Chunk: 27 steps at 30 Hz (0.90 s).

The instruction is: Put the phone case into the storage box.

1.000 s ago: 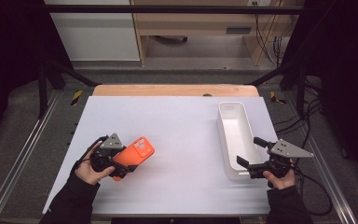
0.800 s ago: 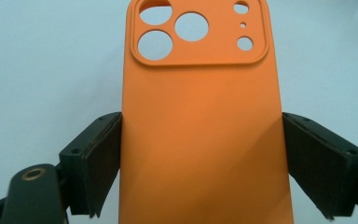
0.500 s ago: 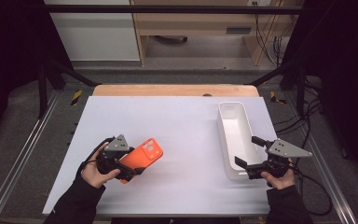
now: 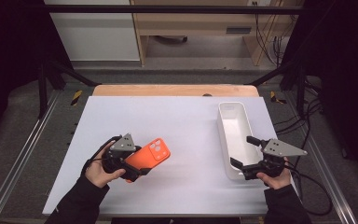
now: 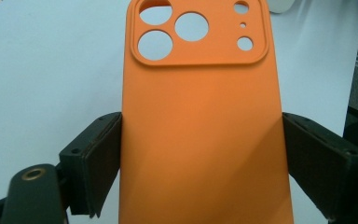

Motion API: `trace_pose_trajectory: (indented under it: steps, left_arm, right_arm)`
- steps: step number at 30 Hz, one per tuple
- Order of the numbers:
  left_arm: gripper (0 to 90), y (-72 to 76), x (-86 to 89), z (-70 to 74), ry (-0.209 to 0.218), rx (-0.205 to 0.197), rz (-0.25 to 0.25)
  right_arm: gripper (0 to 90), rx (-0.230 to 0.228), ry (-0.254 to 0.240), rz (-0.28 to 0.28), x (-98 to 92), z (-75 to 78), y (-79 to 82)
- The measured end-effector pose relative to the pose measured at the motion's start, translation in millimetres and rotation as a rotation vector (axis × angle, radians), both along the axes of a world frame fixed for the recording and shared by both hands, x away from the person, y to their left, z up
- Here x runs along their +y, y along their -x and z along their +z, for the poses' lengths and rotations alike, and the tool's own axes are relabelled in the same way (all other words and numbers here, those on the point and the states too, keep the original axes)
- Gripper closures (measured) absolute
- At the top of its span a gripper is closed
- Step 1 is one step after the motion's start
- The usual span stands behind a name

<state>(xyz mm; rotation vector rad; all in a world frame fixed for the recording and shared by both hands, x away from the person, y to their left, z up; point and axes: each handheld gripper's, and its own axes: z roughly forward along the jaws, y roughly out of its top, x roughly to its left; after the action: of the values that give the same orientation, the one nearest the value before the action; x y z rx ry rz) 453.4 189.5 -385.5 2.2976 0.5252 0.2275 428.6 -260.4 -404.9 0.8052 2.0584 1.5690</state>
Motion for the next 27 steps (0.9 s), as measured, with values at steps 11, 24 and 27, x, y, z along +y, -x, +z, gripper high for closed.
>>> trace_pose_trajectory:
  steps: [11, 24, 27]
  left_arm:
    - [15.3, -5.4, -16.2, 5.5, -0.011, -0.018, -0.038]
    - [15.3, -11.5, -38.0, 8.0, -0.027, -0.039, -0.093]
    - [15.3, -12.1, -40.0, 6.1, -0.042, -0.043, -0.111]
  right_arm:
    - [0.8, -0.008, 0.011, 0.035, 10.8, 4.9, 0.1]
    - [1.1, -0.009, 0.04, 0.087, 26.0, 7.5, -0.2]
    - [1.2, -0.006, 0.041, 0.094, 28.4, 7.3, -0.1]
